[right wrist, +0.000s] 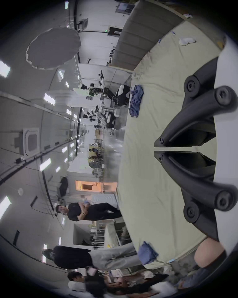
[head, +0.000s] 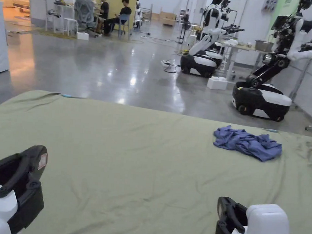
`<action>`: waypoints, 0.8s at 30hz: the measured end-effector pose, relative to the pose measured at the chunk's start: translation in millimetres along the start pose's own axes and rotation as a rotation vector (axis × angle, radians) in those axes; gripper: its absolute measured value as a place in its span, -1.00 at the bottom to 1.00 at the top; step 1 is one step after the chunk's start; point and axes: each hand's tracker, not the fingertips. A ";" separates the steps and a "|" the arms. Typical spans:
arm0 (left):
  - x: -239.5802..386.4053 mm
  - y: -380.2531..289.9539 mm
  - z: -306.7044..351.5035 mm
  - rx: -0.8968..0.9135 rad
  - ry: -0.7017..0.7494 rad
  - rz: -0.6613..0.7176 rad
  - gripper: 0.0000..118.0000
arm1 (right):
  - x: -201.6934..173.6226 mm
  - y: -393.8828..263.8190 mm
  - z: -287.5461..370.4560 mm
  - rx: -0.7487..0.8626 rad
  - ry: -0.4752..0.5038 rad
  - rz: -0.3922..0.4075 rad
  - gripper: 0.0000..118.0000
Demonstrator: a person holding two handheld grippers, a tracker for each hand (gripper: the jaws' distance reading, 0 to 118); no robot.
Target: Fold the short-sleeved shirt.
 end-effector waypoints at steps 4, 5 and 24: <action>28.4 -30.1 -19.1 -0.047 0.067 -0.095 -1.00 | 9.0 -8.5 14.0 0.100 -0.135 0.086 -0.89; 31.6 -34.2 -21.2 -0.044 0.075 -0.100 -1.00 | 10.8 -10.9 17.1 0.116 -0.161 0.101 -0.89; 19.9 -48.2 -31.5 0.017 0.200 -0.088 1.00 | 38.1 -40.6 26.3 0.136 -0.240 0.027 1.00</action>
